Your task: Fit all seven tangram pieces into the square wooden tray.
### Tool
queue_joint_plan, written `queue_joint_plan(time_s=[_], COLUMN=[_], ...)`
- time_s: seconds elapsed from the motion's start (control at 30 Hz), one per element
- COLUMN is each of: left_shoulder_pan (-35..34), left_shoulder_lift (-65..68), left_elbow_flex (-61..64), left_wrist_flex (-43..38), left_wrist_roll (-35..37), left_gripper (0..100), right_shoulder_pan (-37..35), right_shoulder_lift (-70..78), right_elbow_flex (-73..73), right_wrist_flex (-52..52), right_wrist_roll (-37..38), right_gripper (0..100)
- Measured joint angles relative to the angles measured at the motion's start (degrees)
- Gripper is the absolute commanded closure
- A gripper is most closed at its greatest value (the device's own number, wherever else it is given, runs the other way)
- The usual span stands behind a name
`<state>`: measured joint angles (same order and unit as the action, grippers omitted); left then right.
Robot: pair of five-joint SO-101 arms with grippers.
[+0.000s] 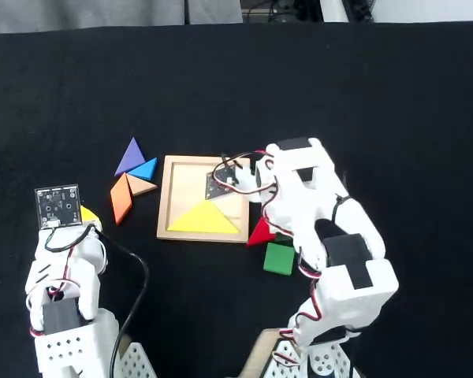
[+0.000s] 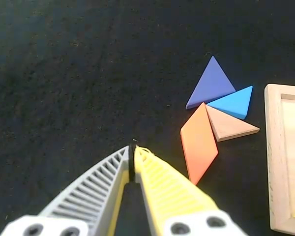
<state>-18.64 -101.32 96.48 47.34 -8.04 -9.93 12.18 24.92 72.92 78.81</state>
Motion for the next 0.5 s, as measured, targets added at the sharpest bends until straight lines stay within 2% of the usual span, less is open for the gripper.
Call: queue_joint_plan(time_s=[0.5], left_shoulder_pan=[0.0], left_shoulder_lift=[0.0], left_elbow_flex=[0.0], left_wrist_flex=[0.0], left_wrist_roll=[0.0], left_gripper=[97], right_shoulder_pan=[-1.7], right_shoulder_lift=[0.0], right_elbow_flex=[0.0], right_wrist_flex=[-0.4], right_wrist_roll=[8.4], right_gripper=[65.1])
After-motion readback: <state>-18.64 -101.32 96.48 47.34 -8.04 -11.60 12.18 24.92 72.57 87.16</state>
